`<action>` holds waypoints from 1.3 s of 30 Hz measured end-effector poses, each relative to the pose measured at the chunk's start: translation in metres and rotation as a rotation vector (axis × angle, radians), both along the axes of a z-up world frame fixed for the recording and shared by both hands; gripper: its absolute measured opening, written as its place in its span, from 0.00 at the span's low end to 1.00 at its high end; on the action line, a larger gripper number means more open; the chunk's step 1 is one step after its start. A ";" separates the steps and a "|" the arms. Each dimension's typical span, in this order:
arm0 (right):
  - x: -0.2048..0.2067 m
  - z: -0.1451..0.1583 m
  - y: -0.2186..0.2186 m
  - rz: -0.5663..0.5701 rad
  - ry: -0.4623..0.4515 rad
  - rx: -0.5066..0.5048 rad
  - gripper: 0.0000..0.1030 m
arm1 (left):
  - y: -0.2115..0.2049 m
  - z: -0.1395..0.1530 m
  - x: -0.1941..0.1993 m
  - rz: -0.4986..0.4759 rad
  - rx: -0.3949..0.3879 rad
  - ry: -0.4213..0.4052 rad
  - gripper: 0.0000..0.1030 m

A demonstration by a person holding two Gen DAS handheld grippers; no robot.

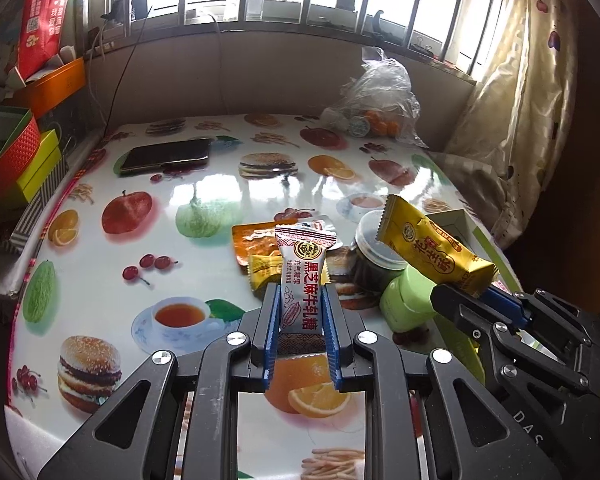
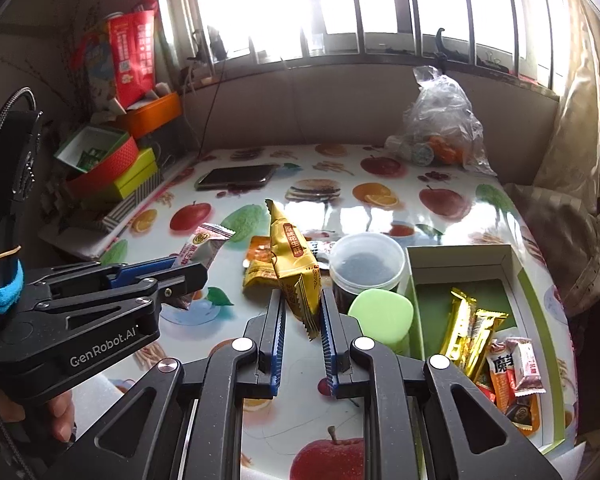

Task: Organize snacks
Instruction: 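Lift both held snacks and carry them over the green gift box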

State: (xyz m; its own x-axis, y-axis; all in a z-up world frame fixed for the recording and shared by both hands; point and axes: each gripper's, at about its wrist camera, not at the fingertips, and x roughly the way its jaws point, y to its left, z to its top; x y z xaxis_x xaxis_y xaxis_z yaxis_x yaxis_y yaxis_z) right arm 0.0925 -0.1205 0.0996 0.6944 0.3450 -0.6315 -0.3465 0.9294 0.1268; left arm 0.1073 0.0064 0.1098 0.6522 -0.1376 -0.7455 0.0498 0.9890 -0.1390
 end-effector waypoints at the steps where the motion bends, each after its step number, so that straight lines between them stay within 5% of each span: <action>1: -0.001 0.001 -0.005 -0.008 -0.003 0.004 0.16 | -0.003 0.001 0.000 -0.008 0.000 -0.004 0.21; 25: -0.012 -0.002 -0.102 -0.218 -0.004 0.010 0.16 | -0.093 0.008 0.022 -0.202 -0.046 -0.005 0.21; 39: -0.001 -0.037 -0.146 -0.329 0.060 -0.021 0.16 | -0.145 -0.023 0.046 -0.291 -0.044 0.079 0.21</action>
